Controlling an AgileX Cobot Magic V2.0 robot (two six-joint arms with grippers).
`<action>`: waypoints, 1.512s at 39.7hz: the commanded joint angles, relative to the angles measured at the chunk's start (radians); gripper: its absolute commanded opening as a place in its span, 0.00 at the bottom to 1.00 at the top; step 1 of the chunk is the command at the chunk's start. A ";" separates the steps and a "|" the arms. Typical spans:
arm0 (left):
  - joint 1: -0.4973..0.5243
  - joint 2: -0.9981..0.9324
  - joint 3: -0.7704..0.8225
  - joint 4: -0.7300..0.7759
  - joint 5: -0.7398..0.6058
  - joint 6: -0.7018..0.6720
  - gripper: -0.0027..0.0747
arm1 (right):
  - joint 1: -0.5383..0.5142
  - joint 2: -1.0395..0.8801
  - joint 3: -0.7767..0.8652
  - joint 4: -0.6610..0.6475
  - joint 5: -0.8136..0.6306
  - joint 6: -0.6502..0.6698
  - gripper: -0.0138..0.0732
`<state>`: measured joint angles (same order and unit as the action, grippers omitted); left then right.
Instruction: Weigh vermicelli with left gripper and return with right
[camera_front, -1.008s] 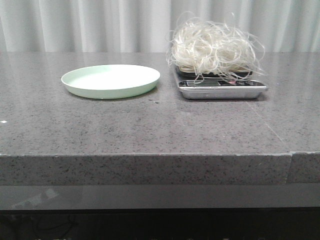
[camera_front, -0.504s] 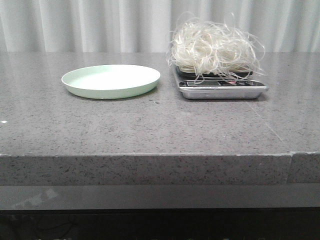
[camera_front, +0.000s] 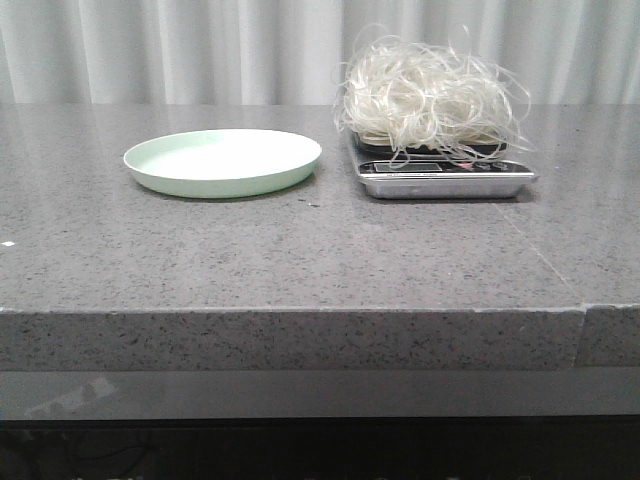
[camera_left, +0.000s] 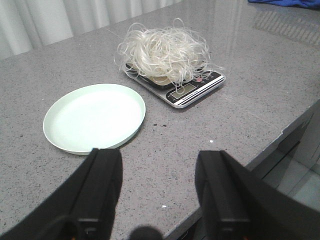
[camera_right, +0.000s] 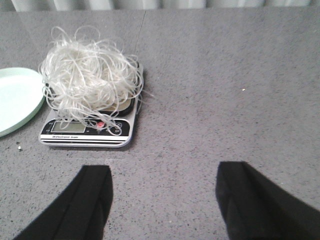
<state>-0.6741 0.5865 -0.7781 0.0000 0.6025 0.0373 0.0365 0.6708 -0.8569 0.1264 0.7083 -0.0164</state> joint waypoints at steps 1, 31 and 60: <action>-0.007 0.002 -0.024 -0.014 -0.083 -0.009 0.59 | 0.038 0.091 -0.078 0.012 -0.045 -0.025 0.80; -0.007 0.002 -0.024 -0.014 -0.083 -0.009 0.59 | 0.239 0.940 -0.679 0.012 0.064 -0.128 0.80; -0.007 0.002 -0.024 -0.014 -0.083 -0.009 0.59 | 0.239 1.196 -0.892 0.011 0.157 -0.143 0.41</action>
<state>-0.6741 0.5865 -0.7781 0.0000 0.6025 0.0373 0.2788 1.9057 -1.7218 0.1337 0.8744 -0.1504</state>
